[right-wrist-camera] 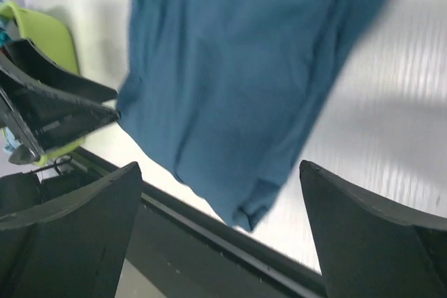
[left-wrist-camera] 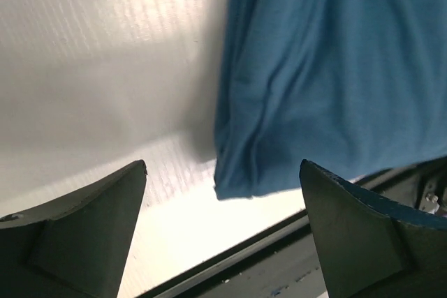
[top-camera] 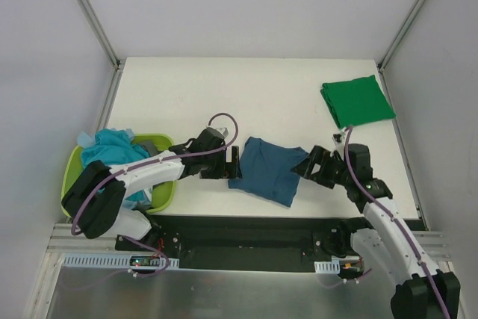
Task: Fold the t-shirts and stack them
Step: Smooth out wrinkles on the folded tshirt
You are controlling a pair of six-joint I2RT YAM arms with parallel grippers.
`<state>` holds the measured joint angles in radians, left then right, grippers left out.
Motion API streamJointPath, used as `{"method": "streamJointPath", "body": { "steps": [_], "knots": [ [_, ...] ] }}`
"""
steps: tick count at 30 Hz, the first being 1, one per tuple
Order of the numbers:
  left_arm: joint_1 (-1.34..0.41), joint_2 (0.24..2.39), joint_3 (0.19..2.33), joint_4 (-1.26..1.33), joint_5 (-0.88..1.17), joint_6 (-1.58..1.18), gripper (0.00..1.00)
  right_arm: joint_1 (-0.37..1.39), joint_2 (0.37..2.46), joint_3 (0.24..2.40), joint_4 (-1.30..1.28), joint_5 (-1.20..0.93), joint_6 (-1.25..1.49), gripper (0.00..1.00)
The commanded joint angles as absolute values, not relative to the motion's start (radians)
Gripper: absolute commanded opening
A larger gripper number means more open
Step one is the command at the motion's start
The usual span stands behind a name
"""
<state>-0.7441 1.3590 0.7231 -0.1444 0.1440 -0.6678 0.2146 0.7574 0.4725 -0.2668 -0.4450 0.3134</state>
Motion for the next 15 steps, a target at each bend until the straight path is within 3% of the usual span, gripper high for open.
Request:
{"method": "streamJointPath", "body": {
  "steps": [1, 3, 8, 11, 15],
  "knots": [
    [-0.735, 1.433, 0.762, -0.134, 0.184, -0.706, 0.87, 0.219, 0.644, 0.368, -0.334, -0.492, 0.431, 0.97],
    [-0.735, 1.456, 0.753, -0.121, 0.205, -0.710, 0.79, 0.233, 0.620, 0.322, -0.318, -0.517, 0.460, 0.99],
    [-0.735, 1.491, 0.732, -0.077, 0.245, -0.730, 0.61, 0.288, 0.643, 0.247, -0.155, -0.561, 0.520, 0.84],
    [-0.736, 1.514, 0.738, -0.066, 0.275, -0.735, 0.49, 0.327, 0.695, 0.264, -0.143, -0.537, 0.514, 0.71],
    [-0.736, 1.523, 0.735, -0.066, 0.272, -0.736, 0.27, 0.354, 0.707, 0.249, -0.104, -0.532, 0.541, 0.45]
  ]
}}
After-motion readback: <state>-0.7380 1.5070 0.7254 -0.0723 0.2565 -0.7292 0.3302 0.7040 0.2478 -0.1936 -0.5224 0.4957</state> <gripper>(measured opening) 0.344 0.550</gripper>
